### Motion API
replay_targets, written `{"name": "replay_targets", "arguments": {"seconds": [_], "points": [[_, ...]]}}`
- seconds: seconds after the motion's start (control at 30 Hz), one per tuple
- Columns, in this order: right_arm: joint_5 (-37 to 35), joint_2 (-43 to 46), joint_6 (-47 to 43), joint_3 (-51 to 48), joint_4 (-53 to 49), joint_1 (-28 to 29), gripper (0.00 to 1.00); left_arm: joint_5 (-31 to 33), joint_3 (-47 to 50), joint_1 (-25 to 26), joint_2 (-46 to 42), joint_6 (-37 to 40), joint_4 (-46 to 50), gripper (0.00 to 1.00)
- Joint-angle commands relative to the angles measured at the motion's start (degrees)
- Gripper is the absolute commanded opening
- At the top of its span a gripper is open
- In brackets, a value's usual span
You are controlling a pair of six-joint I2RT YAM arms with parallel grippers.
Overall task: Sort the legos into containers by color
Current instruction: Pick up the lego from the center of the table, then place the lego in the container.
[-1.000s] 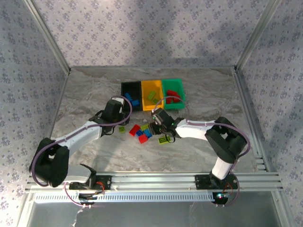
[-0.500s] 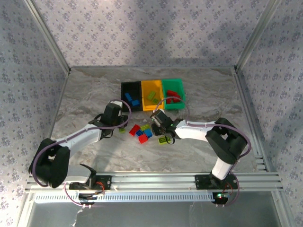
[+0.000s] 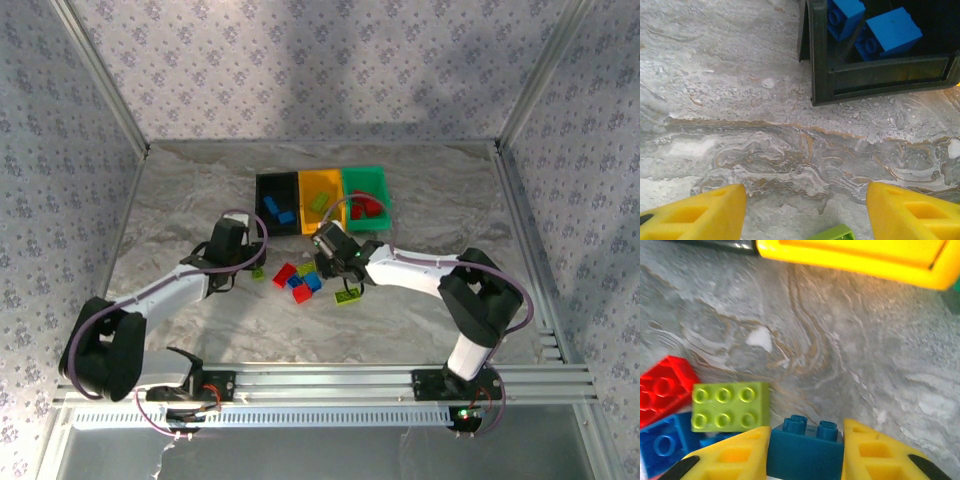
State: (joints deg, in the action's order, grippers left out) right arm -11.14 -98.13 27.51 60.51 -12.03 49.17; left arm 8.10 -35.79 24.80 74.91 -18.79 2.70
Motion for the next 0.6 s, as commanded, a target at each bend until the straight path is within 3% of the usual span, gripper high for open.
{"name": "replay_targets", "arguments": {"seconds": [0.0,0.57], "points": [[0.85,-2.07,-1.76,6.01,-2.26,0.38,0.32,-1.98,-1.22,-0.29,0.69,-1.25,-0.94,0.64],[4.00,-13.56,-7.05,28.74,-6.86,-1.21,0.32,-1.54,-0.62,-0.40,-0.16,-1.52,-1.30,0.64]]}}
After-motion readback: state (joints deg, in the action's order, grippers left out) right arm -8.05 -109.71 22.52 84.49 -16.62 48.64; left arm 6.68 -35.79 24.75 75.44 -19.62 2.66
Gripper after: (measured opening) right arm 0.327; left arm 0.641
